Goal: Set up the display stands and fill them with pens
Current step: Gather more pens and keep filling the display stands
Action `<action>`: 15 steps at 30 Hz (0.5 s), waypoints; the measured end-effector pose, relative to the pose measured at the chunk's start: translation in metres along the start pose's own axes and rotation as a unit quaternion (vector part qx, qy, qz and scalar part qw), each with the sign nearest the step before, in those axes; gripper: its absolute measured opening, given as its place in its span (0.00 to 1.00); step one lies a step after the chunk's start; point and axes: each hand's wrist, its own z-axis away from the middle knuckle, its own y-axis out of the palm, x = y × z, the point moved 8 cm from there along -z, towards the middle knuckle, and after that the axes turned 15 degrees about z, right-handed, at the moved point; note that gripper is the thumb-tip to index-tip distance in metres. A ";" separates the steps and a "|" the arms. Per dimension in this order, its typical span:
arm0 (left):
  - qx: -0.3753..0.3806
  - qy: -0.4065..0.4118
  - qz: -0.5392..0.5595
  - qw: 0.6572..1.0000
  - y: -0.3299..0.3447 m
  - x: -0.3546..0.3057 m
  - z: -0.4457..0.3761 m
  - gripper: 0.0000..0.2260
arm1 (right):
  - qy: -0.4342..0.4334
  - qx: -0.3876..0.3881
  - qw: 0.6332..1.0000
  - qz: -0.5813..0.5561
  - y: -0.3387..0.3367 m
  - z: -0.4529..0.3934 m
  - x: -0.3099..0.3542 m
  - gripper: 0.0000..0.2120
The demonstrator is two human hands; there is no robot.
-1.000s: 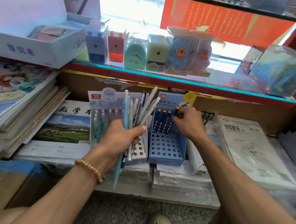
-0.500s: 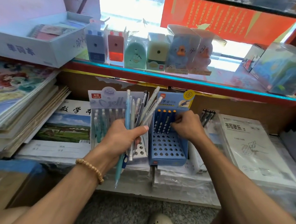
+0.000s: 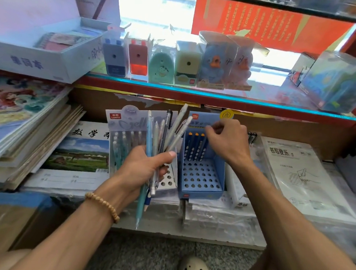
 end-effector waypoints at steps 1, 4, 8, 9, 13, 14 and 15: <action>-0.002 0.001 -0.001 1.000 -0.001 0.000 0.000 0.05 | -0.001 0.023 0.996 -0.084 -0.006 0.004 0.009 0.12; -0.003 0.002 -0.005 1.000 -0.003 0.000 0.001 0.05 | 0.010 0.173 0.946 -0.272 0.000 0.023 0.036 0.15; 0.007 0.008 -0.020 1.000 0.001 0.001 0.005 0.03 | 0.017 0.242 0.911 -0.333 0.016 0.036 0.048 0.12; 0.001 0.009 -0.013 1.000 0.000 0.000 0.006 0.03 | 0.021 0.250 0.901 -0.355 0.018 0.036 0.050 0.10; -0.038 -0.004 0.086 0.996 -0.017 -0.005 0.013 0.06 | 0.041 0.264 0.847 -0.459 0.013 0.030 0.061 0.07; -0.051 0.000 0.105 0.993 -0.024 -0.008 0.015 0.06 | 0.038 0.272 0.834 -0.479 0.013 0.029 0.066 0.07; -0.063 0.006 0.116 0.991 -0.031 -0.011 0.017 0.07 | 0.035 0.280 0.825 -0.490 0.013 0.029 0.072 0.07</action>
